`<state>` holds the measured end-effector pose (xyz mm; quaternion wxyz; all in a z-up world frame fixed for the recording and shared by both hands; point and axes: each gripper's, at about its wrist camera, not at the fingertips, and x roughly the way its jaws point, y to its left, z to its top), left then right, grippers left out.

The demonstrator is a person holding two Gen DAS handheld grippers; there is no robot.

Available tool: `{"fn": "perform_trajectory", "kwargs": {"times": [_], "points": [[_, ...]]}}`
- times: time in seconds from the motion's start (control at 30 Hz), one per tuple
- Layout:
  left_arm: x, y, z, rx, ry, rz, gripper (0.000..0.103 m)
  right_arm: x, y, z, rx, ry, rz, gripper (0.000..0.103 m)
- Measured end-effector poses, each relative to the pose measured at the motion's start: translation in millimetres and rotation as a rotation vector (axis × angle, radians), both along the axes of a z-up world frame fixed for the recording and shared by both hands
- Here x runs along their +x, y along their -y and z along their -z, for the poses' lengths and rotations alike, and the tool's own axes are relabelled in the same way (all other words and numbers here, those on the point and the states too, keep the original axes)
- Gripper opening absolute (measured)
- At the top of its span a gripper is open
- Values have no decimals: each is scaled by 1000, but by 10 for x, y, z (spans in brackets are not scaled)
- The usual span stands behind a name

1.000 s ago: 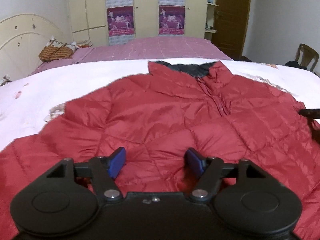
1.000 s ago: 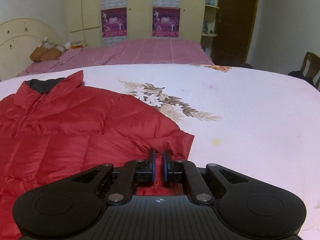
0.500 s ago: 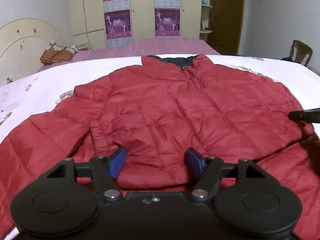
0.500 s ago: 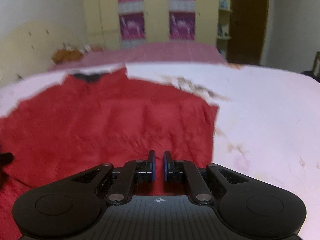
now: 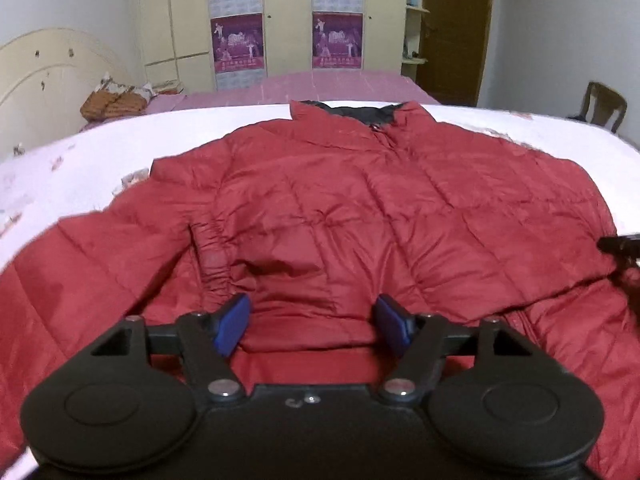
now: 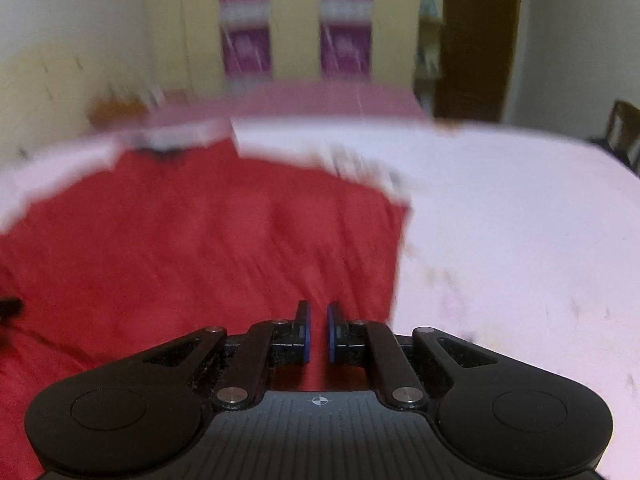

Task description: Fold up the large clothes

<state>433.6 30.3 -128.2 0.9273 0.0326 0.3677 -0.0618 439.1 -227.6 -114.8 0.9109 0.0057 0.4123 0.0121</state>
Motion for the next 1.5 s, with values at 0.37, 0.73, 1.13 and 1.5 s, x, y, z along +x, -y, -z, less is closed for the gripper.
{"fn": "perform_trajectory", "kwargs": {"times": [0.37, 0.73, 1.13, 1.5], "points": [[-21, -22, -68, 30, -11, -13, 67, -107, -73, -60, -29, -24, 0, 6], [-600, -717, -342, -27, 34, -233, 97, -553, -89, -594, 18, 151, 10, 89], [-1015, -1296, -434, -43, 23, -380, 96, -593, -478, -667, 84, 122, -16, 59], [-2254, -2321, -255, -404, 7, -767, 76, -479, -887, -556, 107, 58, -83, 59]]}}
